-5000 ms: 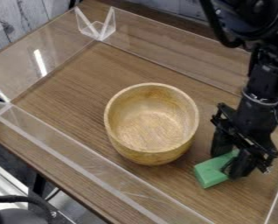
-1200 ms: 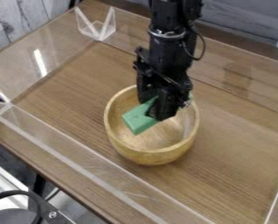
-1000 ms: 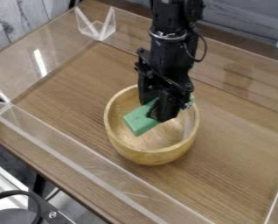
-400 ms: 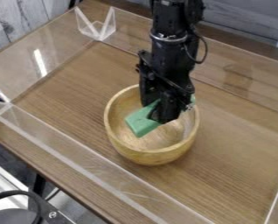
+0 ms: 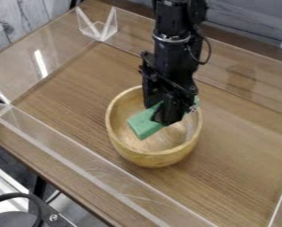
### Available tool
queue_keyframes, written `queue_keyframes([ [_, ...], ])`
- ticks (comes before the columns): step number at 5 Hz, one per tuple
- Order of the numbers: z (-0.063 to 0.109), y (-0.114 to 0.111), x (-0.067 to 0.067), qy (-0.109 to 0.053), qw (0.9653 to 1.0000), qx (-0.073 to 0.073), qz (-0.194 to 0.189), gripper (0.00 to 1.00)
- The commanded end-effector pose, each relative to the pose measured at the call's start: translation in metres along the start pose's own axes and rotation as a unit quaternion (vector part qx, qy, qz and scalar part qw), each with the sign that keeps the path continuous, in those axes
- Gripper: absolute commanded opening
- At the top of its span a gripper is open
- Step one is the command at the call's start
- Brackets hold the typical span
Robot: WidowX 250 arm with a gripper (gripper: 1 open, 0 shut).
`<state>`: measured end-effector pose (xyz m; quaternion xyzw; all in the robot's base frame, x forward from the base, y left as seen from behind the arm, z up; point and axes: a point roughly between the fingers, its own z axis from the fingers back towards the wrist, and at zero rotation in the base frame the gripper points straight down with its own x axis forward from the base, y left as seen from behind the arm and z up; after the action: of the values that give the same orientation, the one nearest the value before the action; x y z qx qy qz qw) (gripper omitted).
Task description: Put the green block in the brown bowl
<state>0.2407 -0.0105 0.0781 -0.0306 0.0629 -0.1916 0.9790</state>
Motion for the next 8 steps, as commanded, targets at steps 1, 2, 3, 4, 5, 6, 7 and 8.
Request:
queue_keyframes([
  [1, 0.0075, -0.0003, 0.005, -0.017, 0.9998, 0.005, -0.005, 0.0],
  [2, 0.0068, -0.0007, 0.0052, -0.018, 0.9998, 0.004, -0.006, 0.0],
  [3, 0.0058, -0.0009, 0.0055, -0.018, 0.9998, 0.003, -0.007, 0.0],
  [4, 0.0049, -0.0011, 0.0057, -0.018, 0.9998, 0.001, -0.008, 0.0],
  [5, 0.0027, 0.0002, 0.0054, -0.015, 0.9999, -0.001, -0.007, 0.0],
  [6, 0.0004, 0.0016, 0.0051, -0.013, 0.9999, -0.003, -0.006, 0.0],
  [7, -0.0018, 0.003, 0.0048, -0.011, 0.9999, -0.005, -0.004, 0.0],
  [8, -0.0024, 0.0046, 0.0045, -0.01, 0.9999, -0.007, -0.002, 0.0],
])
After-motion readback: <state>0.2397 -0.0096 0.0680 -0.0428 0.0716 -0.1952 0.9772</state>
